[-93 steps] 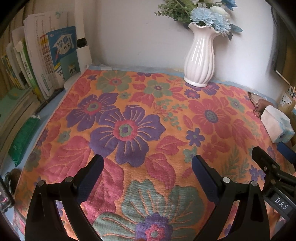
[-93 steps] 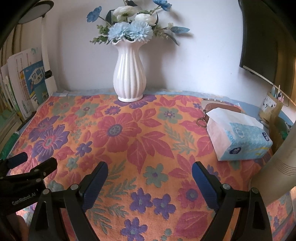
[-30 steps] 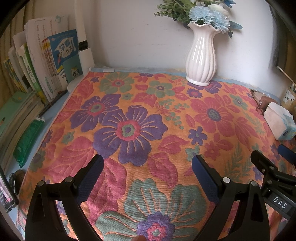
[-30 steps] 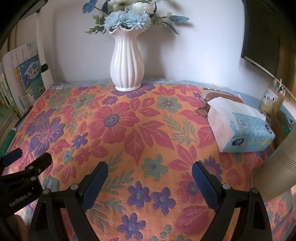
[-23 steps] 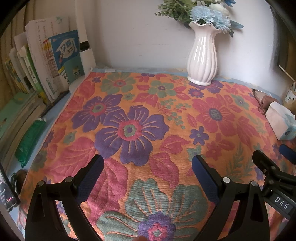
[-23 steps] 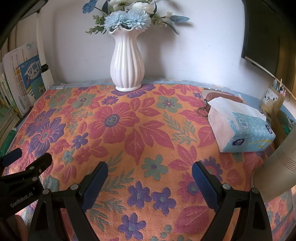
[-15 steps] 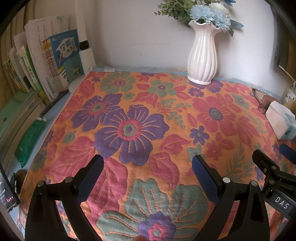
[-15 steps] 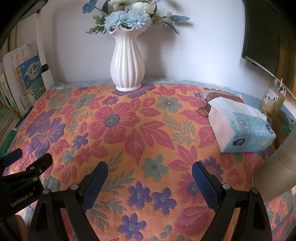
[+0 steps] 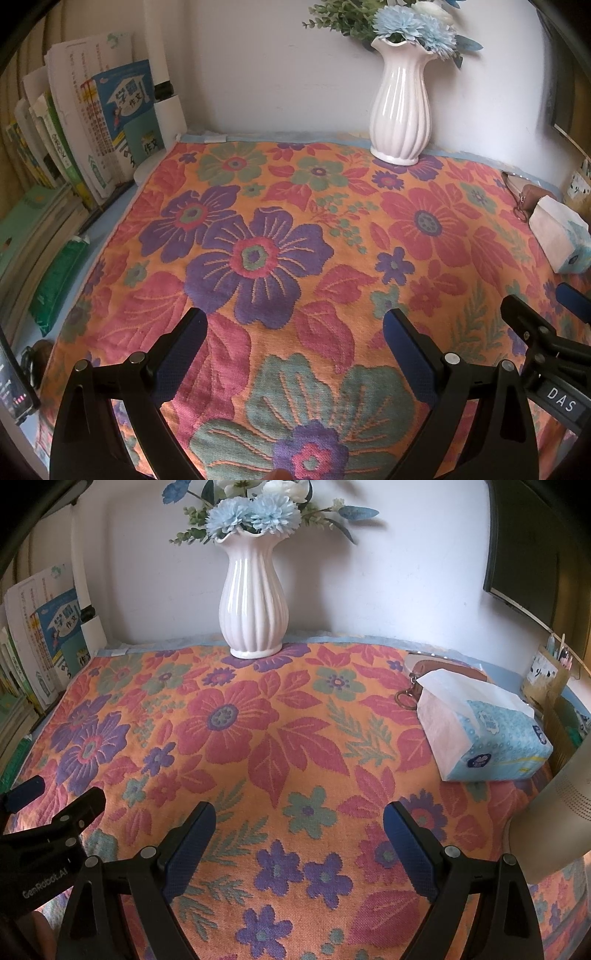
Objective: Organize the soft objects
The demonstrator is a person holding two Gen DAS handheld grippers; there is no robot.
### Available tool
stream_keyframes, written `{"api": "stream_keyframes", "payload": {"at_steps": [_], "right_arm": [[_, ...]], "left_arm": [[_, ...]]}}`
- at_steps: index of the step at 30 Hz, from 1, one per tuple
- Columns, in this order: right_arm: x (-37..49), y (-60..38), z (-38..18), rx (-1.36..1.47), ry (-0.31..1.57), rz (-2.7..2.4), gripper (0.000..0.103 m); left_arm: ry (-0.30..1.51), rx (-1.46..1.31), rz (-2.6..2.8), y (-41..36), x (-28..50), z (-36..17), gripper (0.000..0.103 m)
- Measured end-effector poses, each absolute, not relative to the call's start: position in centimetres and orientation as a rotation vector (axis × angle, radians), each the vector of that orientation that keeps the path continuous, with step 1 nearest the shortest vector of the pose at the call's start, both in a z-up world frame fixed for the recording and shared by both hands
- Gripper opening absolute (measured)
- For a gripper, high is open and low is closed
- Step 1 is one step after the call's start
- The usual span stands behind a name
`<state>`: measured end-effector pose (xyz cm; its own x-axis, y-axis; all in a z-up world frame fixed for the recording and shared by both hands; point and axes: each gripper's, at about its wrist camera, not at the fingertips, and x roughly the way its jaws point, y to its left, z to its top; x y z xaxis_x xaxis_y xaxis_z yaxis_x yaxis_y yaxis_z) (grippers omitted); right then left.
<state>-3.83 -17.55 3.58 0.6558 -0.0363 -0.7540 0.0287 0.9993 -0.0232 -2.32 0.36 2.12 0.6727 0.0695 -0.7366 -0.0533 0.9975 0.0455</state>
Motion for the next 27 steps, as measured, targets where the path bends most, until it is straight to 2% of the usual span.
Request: {"api": "stream_keyframes", "payload": {"at_steps": [8, 14, 27], "right_arm": [[-3.7, -17.9, 3.3, 0.001, 0.892, -0.057, 0.091], [-4.3, -18.0, 3.3, 0.010, 0.890, -0.045, 0.091], [-3.9, -18.0, 3.0, 0.021, 0.927, -0.016, 0.091]], "left_arm": [[0.887, 0.003, 0.058, 0.4, -3.0, 1.7, 0.096], [0.845, 0.040, 0.090, -0.1, -3.9, 2.1, 0.096], [0.873, 0.055, 0.101, -0.1, -3.0, 1.8, 0.096]]}}
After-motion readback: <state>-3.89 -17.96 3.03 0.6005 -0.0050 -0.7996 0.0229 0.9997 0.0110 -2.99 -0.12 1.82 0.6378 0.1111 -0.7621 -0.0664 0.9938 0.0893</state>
